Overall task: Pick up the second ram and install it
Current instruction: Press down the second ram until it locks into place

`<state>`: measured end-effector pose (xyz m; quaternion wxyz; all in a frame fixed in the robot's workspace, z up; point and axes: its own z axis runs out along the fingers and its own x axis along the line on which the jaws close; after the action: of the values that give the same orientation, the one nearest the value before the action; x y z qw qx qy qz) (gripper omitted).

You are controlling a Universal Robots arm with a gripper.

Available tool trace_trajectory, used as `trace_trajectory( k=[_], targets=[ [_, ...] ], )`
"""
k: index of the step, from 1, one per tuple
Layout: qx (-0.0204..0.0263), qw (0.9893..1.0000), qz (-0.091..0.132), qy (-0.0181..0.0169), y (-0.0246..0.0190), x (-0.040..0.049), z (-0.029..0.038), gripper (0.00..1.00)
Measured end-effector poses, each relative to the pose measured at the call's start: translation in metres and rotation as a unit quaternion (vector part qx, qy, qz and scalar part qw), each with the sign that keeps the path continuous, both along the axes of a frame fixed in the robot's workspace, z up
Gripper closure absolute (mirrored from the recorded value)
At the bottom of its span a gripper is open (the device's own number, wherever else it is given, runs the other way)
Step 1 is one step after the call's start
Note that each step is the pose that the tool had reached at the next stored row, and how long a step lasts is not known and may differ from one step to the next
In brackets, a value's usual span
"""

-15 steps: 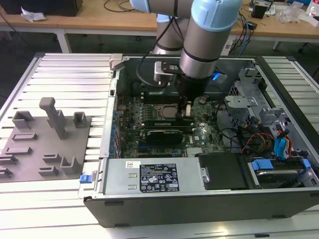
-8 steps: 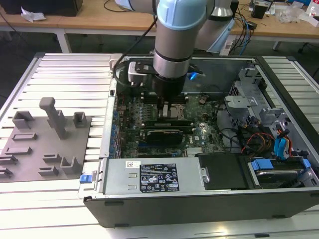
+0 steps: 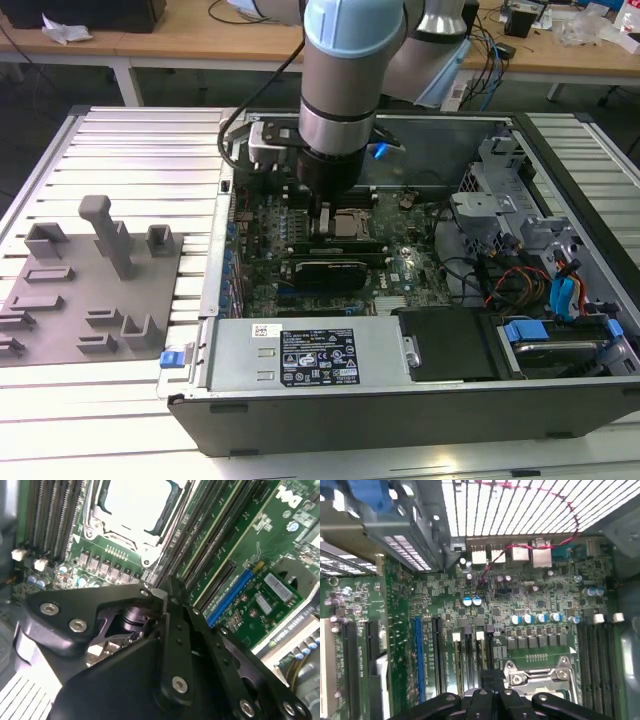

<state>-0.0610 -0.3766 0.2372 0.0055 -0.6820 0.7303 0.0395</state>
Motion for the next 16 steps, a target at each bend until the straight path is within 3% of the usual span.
trace_trajectory(
  k=[5, 8, 10, 11, 14, 16],
  targets=[
    [0.0016, 1.0000, 0.000, 0.0020, 0.0000, 0.0196, 0.0054, 0.89],
    [0.0016, 1.0000, 0.000, 0.0020, 0.0000, 0.0222, 0.0152, 0.89],
    [0.0017, 1.0000, 0.000, 0.0019, 0.0003, 0.0248, 0.0305, 0.89],
    [0.0016, 1.0000, 0.000, 0.0020, 0.0004, 0.0250, 0.0342, 0.89],
    [0.0016, 1.0000, 0.000, 0.0020, 0.0005, 0.0254, 0.0408, 0.89],
    [0.0018, 1.0000, 0.000, 0.0019, 0.0005, 0.0254, 0.0417, 0.89]
  ],
)
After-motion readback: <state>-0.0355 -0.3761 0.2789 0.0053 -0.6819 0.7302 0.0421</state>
